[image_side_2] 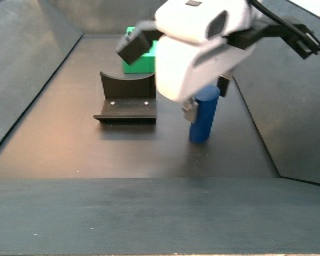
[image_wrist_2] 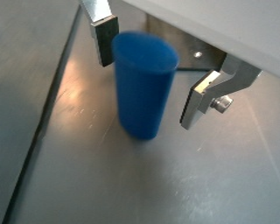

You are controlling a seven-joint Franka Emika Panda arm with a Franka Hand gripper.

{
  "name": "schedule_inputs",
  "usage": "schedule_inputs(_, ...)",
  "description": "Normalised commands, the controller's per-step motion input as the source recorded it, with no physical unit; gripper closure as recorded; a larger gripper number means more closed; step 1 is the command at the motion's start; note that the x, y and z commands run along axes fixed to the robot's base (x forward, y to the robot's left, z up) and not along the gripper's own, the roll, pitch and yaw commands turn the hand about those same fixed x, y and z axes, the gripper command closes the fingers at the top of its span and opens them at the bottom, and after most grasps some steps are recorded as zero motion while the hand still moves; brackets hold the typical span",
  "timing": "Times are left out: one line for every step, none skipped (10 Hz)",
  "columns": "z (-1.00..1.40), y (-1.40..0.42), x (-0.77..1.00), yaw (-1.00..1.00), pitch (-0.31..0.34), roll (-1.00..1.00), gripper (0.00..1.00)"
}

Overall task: Pick up the oval object. Move up. Move to above the board. Insert the oval object.
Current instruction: Pick up the oval object.

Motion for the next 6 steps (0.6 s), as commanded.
schedule_inputs(0.0,0.0,0.0,0.0,0.0,0.0,0.0)
schedule_inputs(0.0,0.0,0.0,0.0,0.0,0.0,1.0)
schedule_inputs(0.0,0.0,0.0,0.0,0.0,0.0,1.0)
schedule_inputs(0.0,0.0,0.0,0.0,0.0,0.0,1.0)
schedule_inputs(0.0,0.0,0.0,0.0,0.0,0.0,1.0)
schedule_inputs(0.0,0.0,0.0,0.0,0.0,0.0,1.0)
